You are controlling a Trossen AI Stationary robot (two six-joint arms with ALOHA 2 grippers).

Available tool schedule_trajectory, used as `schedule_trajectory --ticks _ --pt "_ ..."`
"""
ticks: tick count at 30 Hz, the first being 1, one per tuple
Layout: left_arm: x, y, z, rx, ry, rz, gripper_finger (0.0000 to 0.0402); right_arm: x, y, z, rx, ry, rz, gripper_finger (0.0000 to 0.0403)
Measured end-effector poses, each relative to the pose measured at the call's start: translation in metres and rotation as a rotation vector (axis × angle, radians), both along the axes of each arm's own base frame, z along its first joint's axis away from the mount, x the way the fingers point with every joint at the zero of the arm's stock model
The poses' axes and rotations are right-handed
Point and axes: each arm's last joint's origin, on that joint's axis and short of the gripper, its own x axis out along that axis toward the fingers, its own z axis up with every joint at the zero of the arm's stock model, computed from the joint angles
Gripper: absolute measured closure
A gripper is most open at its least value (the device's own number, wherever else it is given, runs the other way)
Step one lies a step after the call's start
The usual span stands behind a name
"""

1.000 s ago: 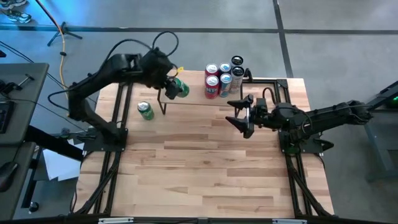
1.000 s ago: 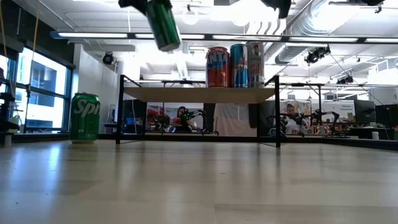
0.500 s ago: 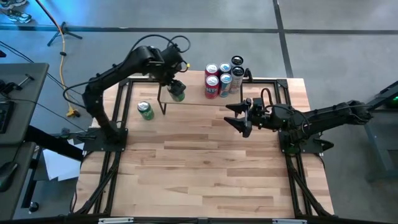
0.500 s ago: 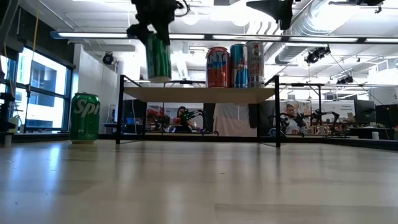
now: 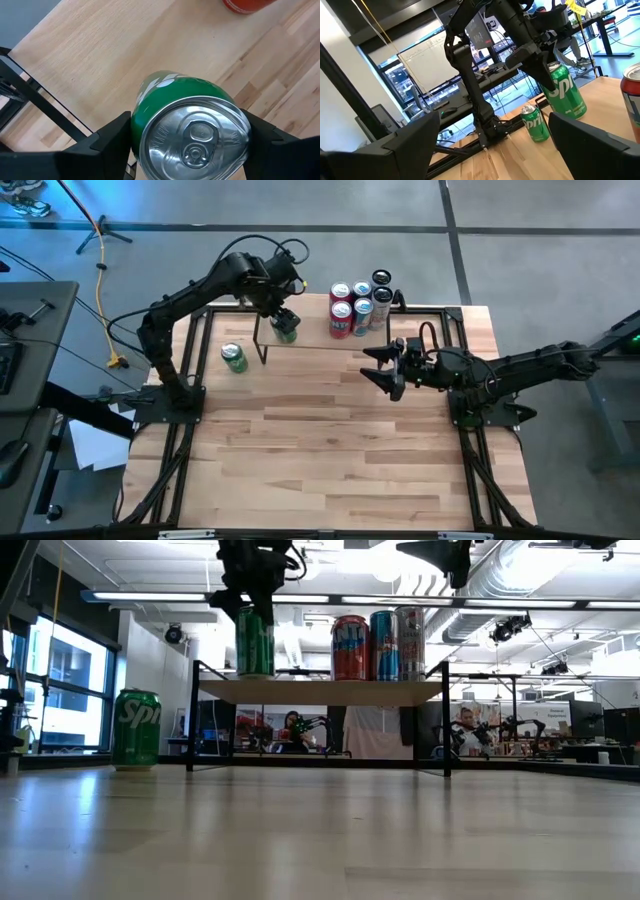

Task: Place canned beverage on shelf
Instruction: Put the bottom green soda can on the shelf

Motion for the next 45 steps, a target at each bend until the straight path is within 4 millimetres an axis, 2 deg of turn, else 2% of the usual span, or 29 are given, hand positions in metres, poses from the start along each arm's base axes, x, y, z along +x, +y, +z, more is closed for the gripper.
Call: schedule_trajectory --ticks 19,39,45 --pt "0.0034 0.0034 0.0016 0.074 -0.014 -0.033 0.0146 0.0002 -0.0001 -0.0015 -0.004 0.016 -0.001 0.0043" --pt "0.0035 0.0031 0.0015 0.074 -0.013 -0.036 0.0146 0.0002 -0.0001 -0.0015 -0.003 0.016 -0.001 0.0043" --pt "0.0025 0.002 0.0009 0.089 0.016 -0.12 0.0146 0.0002 -0.0001 -0.0018 -0.004 0.019 -0.001 0.0043"
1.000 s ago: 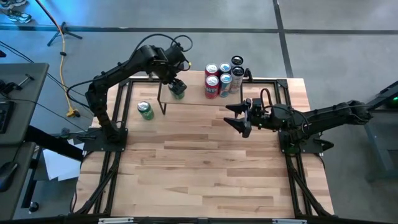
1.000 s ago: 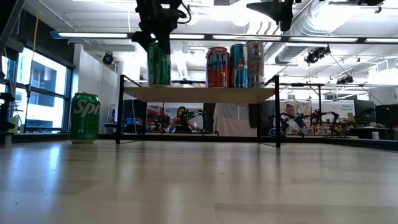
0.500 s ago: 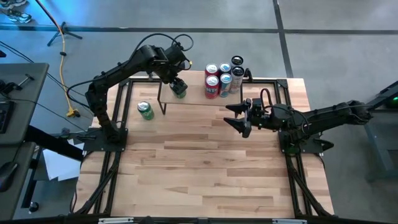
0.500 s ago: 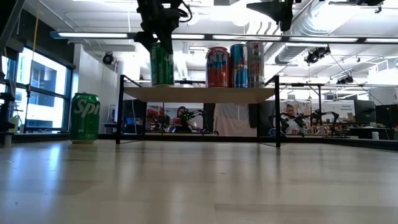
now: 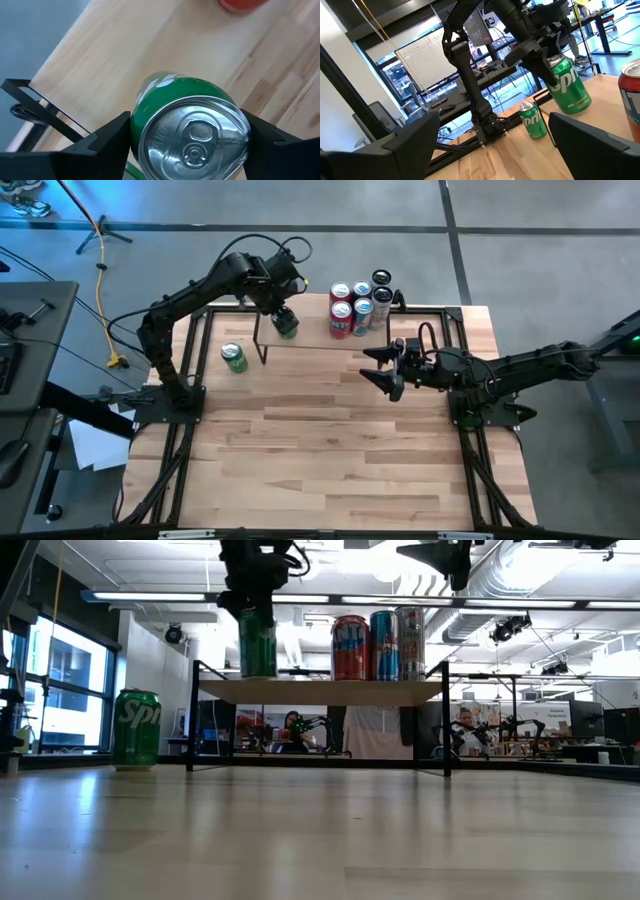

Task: Place canned beverage on shelf
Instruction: Put the bottom green soda can on the shelf

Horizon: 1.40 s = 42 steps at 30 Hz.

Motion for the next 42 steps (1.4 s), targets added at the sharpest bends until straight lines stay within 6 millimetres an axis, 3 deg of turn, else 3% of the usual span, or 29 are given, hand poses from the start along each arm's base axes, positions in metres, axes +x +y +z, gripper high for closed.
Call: schedule_trajectory --ticks 4,8,13,26,42 --pt "-0.002 -0.002 0.002 -0.019 0.01 -0.106 0.0146 0.0 0.0 -0.001 -0.001 0.009 0.0 0.0043" --pt "-0.003 -0.002 0.017 -0.06 -0.069 -0.22 0.0146 0.0 0.0 -0.002 -0.002 0.024 0.0 0.0043" --pt "-0.009 -0.003 0.026 0.024 -0.016 -0.455 0.0146 0.0 0.0 -0.004 0.026 0.034 0.002 0.0043" --pt "-0.011 -0.006 0.01 0.065 0.147 -0.775 0.0146 0.0 0.0 -0.006 0.043 0.054 0.003 0.0043" --pt "-0.007 -0.004 -0.002 0.06 0.149 -0.779 0.0146 0.0 0.0 -0.006 0.045 0.053 0.004 0.0043"
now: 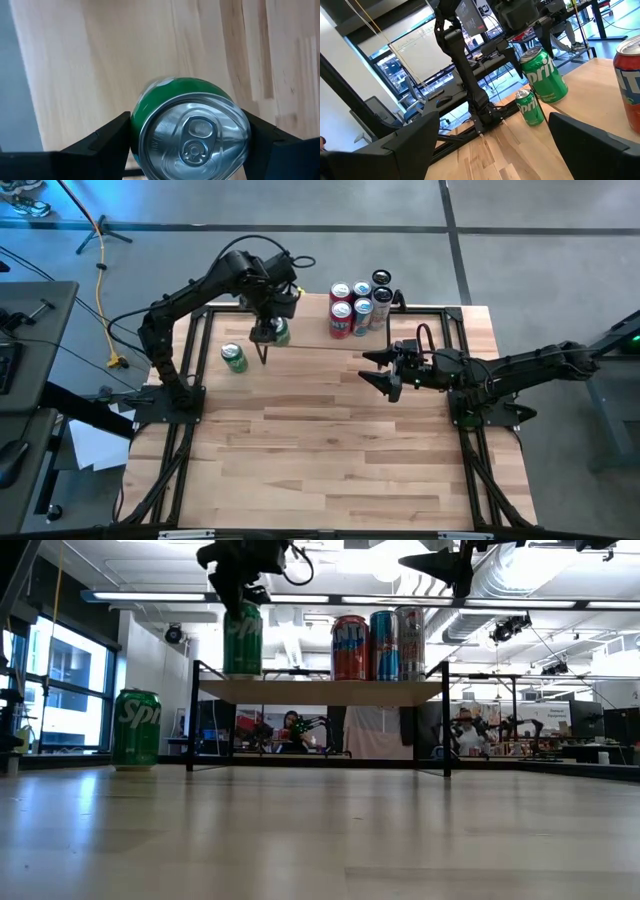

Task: Place canned beverage on shelf
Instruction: Put the bottom green soda can on the shelf

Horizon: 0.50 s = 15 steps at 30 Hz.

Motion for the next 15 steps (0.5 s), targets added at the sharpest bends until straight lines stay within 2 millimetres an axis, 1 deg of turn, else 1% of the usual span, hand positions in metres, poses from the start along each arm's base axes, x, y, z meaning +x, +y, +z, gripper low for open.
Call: schedule_trajectory --ticks 7,12,15 --pt "0.0042 0.0029 0.0002 0.004 -0.041 0.084 0.0146 0.0 0.0 0.0 0.0 0.0 0.0 0.0043" --pt "0.0068 0.0044 0.0001 0.022 -0.059 0.087 0.0144 0.0 0.0 0.0 0.0 0.0 0.0 0.0043" --pt "0.0068 0.0043 0.0001 0.028 -0.057 0.053 0.0143 0.0001 0.0 -0.0001 0.0 0.0 0.0 0.0043"
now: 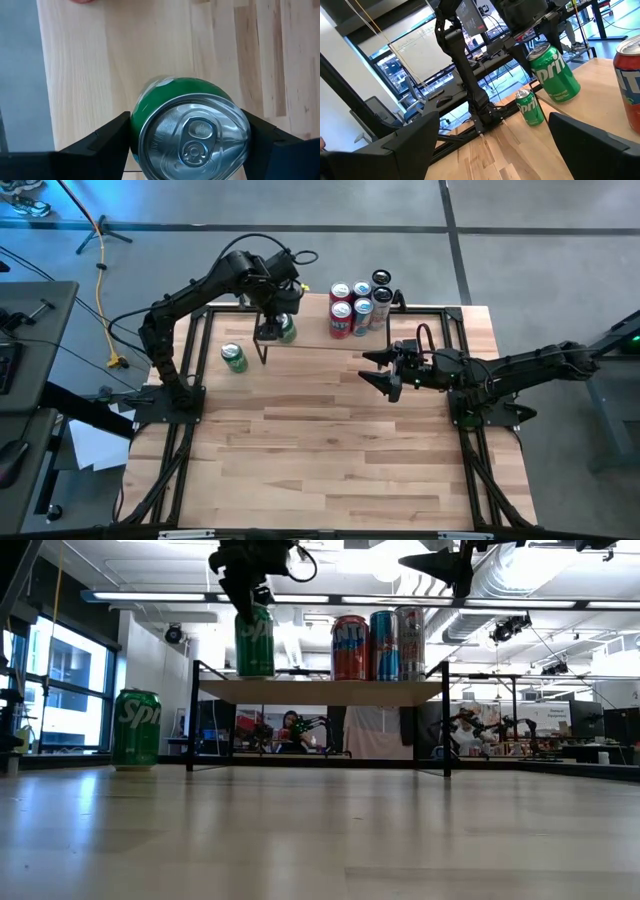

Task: Place canned beverage on shelf
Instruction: Put the bottom green soda can on the shelf

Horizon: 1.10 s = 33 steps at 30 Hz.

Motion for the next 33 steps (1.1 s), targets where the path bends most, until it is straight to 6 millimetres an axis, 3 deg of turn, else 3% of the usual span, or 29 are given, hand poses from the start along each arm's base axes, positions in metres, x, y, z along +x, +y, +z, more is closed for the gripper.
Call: schedule_trajectory --ticks 20,33 --pt "-0.0003 -0.0005 -0.0001 0.03 0.011 -0.165 0.014 0.0 0.0001 0.0 0.0 0.0 0.0 0.0043" --pt "0.0011 0.0004 -0.0006 0.041 0.006 -0.171 0.0087 -0.0001 0.0001 0.0 -0.003 0.001 0.0 0.0043"
